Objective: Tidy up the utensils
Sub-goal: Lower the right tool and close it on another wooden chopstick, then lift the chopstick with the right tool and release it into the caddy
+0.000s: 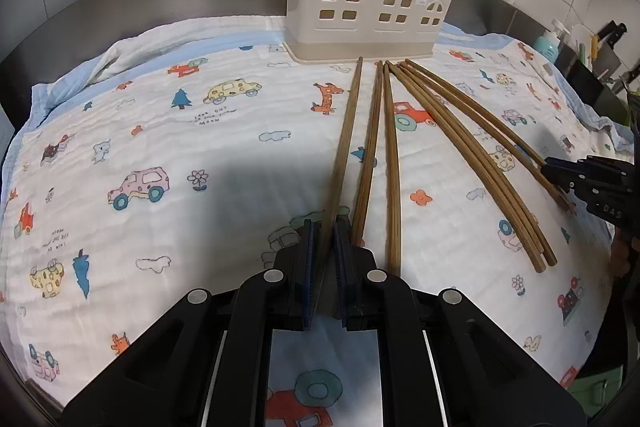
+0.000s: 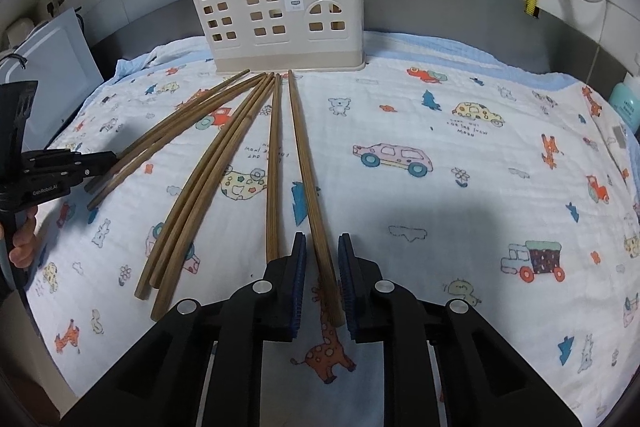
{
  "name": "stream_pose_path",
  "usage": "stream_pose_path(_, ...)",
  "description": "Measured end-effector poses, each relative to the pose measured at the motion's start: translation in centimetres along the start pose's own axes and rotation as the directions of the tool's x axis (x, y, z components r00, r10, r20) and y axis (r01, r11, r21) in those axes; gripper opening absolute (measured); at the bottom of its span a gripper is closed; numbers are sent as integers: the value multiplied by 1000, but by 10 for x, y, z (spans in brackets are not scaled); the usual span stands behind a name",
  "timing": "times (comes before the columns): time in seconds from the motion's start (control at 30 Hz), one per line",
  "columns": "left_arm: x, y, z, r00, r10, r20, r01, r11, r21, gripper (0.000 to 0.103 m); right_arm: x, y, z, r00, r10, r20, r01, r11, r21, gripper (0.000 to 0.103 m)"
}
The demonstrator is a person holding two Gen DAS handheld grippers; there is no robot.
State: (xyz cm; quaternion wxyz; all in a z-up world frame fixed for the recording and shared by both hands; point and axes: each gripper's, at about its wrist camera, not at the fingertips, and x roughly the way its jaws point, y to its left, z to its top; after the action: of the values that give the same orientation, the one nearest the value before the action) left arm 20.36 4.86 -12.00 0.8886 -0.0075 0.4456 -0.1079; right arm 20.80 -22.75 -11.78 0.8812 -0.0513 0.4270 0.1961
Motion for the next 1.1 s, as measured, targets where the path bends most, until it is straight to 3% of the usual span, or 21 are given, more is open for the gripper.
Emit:
stream_pose_path(0.47,-2,-5,4,1000,-1,-6,1,1000,-2,7,-18,5,2,999,-10,47,10,1000,-13,7)
stream_pose_path(0.7,-34,-9,13,997,2,74,-2,1000,2,6,-56,6,17,990,-5,138,6,1000,-11,7)
stream_pose_path(1.1,-93,-20,32,973,-26,228,27,1000,0,5,-115,14,61,960,38,277,-34,999,-21,7)
